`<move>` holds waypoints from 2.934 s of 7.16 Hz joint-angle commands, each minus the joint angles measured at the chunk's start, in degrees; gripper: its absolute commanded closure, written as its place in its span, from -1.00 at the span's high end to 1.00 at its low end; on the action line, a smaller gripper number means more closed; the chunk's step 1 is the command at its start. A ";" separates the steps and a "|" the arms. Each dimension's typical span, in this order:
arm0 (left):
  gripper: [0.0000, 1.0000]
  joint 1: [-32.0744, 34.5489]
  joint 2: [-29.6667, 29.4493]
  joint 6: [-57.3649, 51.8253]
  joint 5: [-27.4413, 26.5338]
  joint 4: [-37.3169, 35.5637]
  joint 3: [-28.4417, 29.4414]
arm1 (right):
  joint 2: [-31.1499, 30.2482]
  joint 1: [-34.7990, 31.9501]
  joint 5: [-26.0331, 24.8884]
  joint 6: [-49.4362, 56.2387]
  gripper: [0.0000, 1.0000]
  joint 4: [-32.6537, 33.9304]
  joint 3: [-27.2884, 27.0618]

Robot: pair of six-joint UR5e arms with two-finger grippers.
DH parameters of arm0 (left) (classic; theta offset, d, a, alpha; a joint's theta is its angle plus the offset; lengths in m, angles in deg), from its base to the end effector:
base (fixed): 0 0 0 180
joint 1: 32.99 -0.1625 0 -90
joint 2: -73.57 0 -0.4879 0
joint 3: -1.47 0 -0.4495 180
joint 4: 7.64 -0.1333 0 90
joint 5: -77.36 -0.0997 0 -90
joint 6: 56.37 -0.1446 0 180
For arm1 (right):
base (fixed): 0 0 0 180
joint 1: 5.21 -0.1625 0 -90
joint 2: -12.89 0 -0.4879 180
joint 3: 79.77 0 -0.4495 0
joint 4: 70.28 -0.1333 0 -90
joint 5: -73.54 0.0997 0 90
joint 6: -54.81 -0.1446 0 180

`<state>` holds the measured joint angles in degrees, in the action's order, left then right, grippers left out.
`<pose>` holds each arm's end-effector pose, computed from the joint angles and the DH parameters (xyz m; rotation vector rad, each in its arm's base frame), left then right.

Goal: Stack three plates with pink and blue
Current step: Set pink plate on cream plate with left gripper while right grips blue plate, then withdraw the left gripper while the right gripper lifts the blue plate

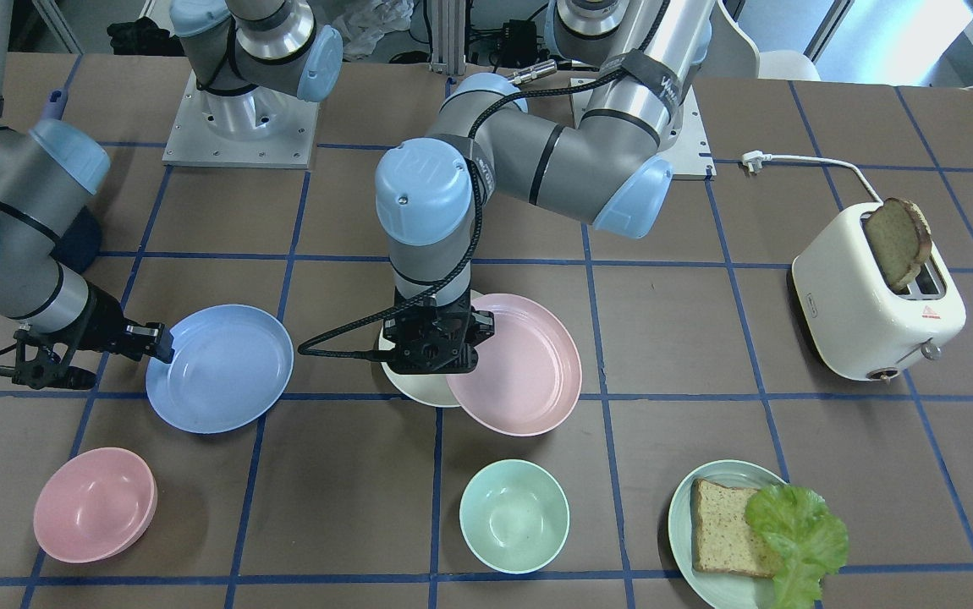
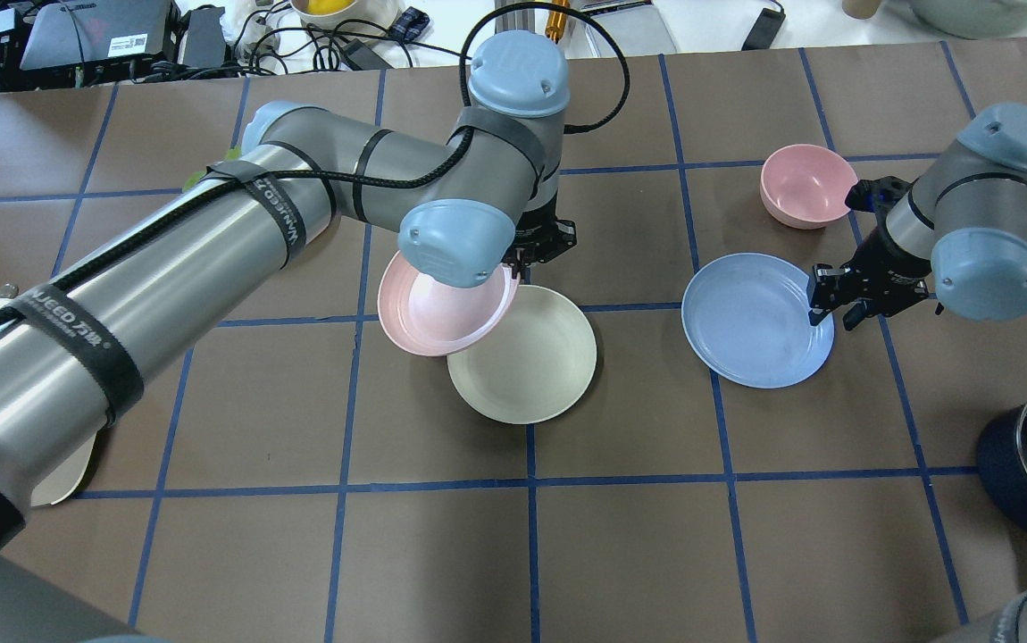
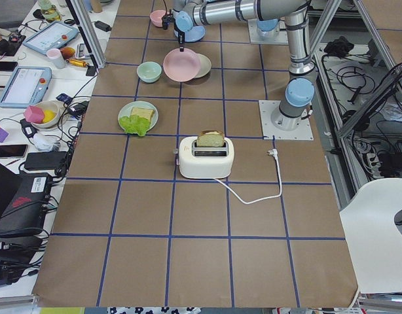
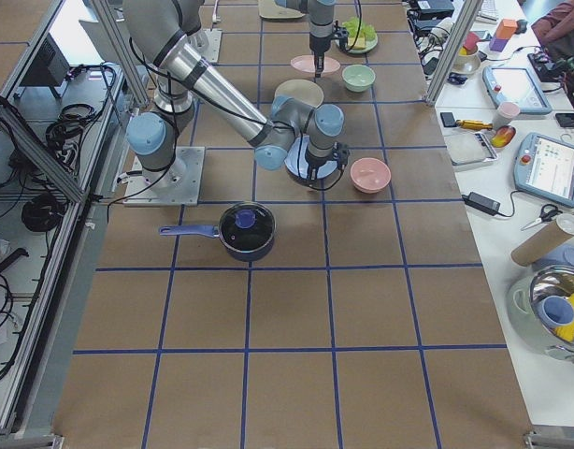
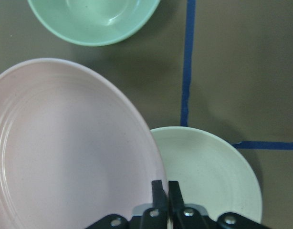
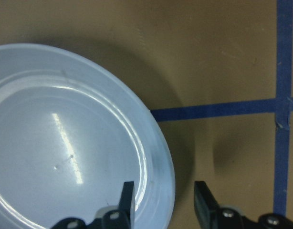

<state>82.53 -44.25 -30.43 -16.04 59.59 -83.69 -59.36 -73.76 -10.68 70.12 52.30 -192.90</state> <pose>-0.4317 -0.6147 0.2738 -0.0111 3.0863 -0.0347 -0.0695 -0.5813 0.1762 0.1714 2.9914 0.1586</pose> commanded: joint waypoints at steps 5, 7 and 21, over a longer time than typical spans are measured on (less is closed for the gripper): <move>-1.00 7.61 -2.67 7.28 -0.55 0.97 0.61 | 2.29 0.00 0.20 -0.02 -0.38 -0.06 1.06; -0.72 7.61 -3.46 7.11 -0.72 0.18 0.61 | 2.21 -0.09 1.08 -0.10 -0.87 -0.06 1.15; 1.00 -21.02 21.48 -11.18 8.51 15.29 3.51 | -3.76 -22.20 0.46 -21.95 -1.00 -18.79 19.43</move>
<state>64.25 -25.64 -40.80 -6.95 72.69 -79.79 -62.07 -91.32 -10.00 53.20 33.27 -173.25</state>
